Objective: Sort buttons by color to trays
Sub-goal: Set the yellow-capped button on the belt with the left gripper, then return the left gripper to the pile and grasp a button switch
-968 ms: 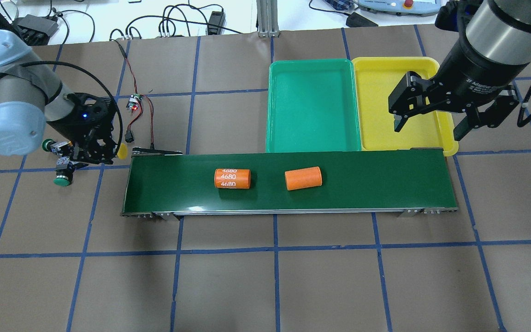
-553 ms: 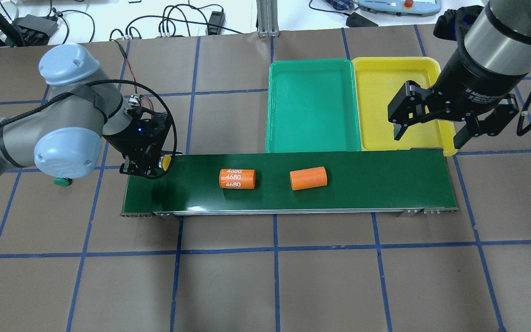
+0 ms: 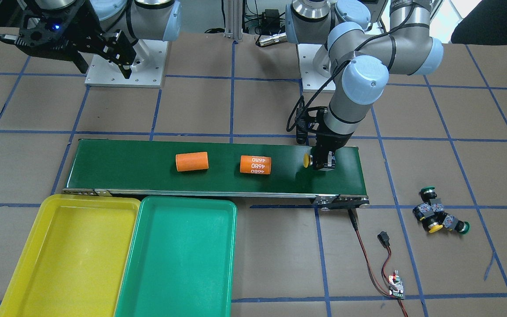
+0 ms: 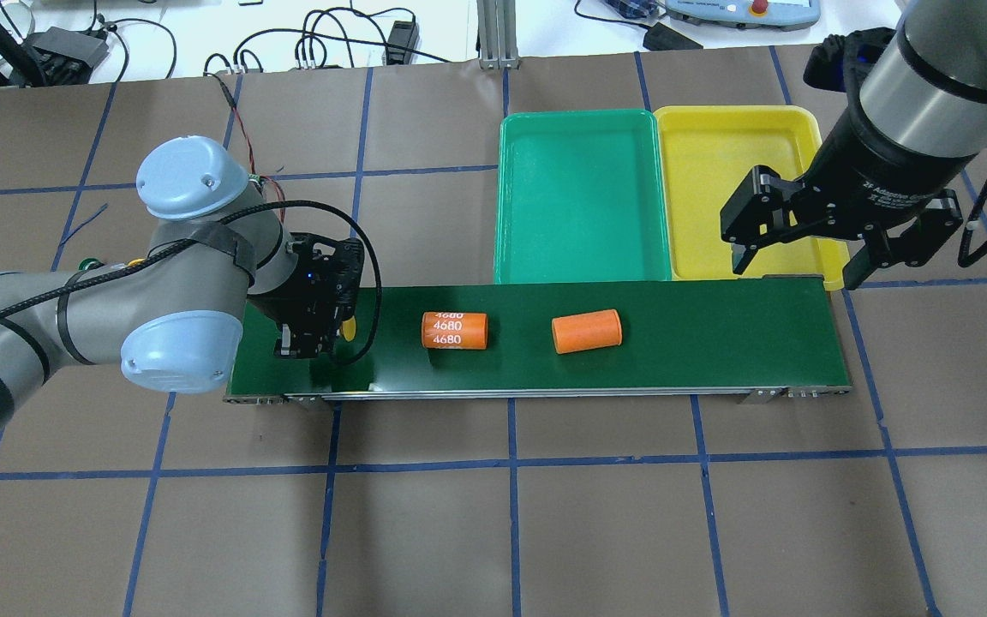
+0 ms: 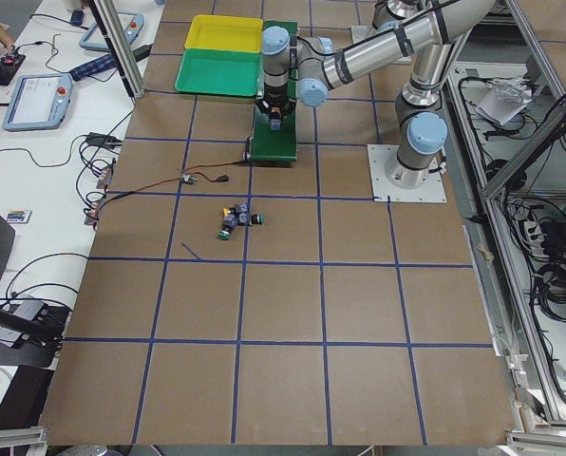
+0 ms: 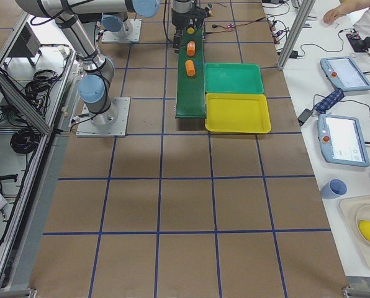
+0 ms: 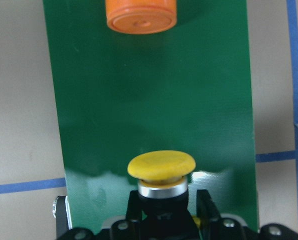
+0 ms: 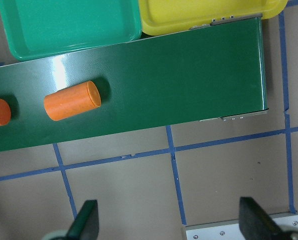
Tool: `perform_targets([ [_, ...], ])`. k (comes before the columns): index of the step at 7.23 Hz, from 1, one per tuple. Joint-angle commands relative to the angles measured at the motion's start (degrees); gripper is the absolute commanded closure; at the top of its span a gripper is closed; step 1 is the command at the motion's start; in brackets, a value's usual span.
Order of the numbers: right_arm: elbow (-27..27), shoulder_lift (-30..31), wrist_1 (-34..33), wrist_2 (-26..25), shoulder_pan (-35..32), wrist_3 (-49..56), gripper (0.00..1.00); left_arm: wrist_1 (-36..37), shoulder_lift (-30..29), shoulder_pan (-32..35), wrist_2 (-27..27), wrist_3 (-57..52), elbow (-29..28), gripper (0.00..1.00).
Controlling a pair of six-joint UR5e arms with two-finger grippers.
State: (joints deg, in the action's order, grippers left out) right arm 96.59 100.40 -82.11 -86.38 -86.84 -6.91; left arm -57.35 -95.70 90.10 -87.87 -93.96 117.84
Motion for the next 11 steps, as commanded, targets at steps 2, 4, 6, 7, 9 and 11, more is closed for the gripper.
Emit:
perform_targets([
  [2, 0.18, -0.11, -0.16, -0.01, 0.0, -0.03, 0.0, -0.04, 0.52, -5.27, 0.77, 1.76, 0.11, 0.19],
  [4, 0.18, -0.11, -0.51, -0.01, 0.0, -0.29, 0.0, 0.48, 1.66, -10.44, 0.6, 2.2, -1.02, 0.19],
  [6, 0.27, -0.03, -0.69, -0.01, 0.0, -0.73, 0.0, 4.77, -0.79, -20.53, 1.21, 1.94, -1.9, 0.12],
  [7, 0.27, -0.11, -0.86, 0.07, 0.0, -0.56, 0.0, 5.75, -2.37, -25.28, 1.13, -1.8, -3.13, 0.08],
  [9, 0.27, -0.38, -0.51, -0.01, 0.0, -1.0, 0.0, 7.78, -8.06, -29.53, 0.78, -29.25, -10.57, 0.08],
  [11, 0.27, -0.38, -0.51, -0.01, 0.09, -2.31, 0.0, 7.78, -15.27, -33.84, 0.95, -39.75, -17.87, 0.09],
])
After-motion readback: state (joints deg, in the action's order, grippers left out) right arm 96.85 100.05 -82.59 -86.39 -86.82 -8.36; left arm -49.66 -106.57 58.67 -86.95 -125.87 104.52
